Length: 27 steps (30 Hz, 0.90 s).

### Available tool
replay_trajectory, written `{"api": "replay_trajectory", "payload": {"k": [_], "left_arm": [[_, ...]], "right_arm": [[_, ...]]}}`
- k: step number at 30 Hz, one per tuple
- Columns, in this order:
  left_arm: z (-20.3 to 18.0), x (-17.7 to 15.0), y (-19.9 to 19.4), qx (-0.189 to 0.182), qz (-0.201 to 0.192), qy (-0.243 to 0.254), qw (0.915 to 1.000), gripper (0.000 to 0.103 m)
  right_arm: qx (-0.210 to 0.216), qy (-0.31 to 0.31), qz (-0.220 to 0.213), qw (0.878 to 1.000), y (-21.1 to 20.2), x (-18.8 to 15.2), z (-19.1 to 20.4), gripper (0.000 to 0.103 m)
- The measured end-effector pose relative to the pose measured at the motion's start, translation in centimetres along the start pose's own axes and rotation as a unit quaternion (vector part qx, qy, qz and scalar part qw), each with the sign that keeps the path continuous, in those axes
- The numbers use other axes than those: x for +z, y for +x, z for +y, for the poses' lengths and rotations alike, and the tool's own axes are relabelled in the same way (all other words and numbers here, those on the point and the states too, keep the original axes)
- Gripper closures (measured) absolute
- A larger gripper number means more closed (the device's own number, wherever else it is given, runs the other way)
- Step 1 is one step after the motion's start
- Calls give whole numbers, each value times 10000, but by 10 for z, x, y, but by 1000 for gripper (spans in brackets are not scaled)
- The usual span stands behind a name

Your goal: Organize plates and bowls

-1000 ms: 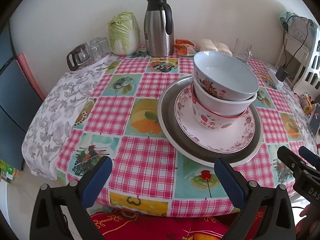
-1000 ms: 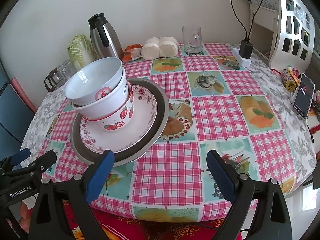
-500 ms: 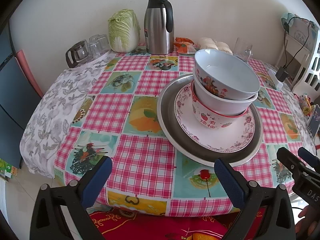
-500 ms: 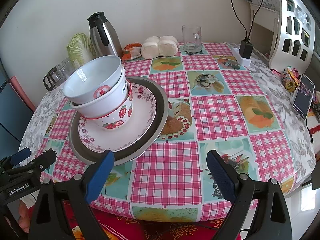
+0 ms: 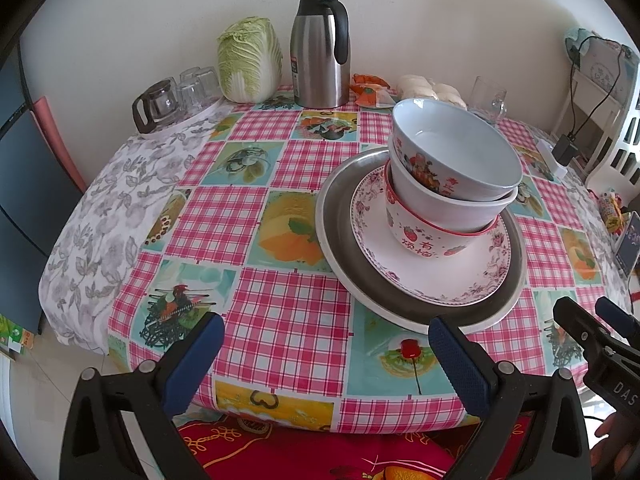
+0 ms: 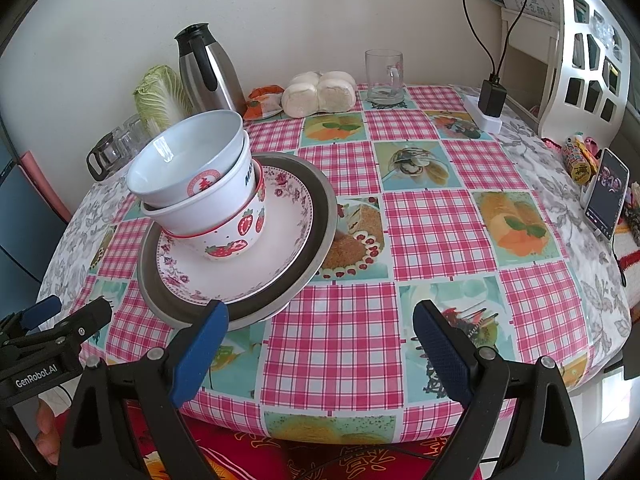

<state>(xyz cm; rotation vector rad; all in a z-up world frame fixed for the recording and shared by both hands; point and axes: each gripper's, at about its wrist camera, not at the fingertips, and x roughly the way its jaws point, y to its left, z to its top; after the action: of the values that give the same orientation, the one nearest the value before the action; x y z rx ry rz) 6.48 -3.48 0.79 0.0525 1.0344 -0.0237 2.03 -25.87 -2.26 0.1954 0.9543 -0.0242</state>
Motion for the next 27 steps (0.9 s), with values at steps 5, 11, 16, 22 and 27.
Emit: {"api": "replay_trajectory", "payload": {"k": [5,11,16,22,27], "left_arm": [[1,0,0,1,6,2,10000,0],[1,0,0,0,6,0,10000,0],[1,-1,1,-2,2,-8,10000,0],[2,-1,1,-3,3,-6,10000,0],[2,-1,1,-4,4,-4,10000,0]], "right_arm": [[0,-2,5,10000,0,0,0,9],[-3,8,7,10000,0,0,0,9],[0,2,6,10000,1,0,0,9],[-5,6,8,10000,1,0,1,9],[-4,2,10,10000,1,0,1,9]]}}
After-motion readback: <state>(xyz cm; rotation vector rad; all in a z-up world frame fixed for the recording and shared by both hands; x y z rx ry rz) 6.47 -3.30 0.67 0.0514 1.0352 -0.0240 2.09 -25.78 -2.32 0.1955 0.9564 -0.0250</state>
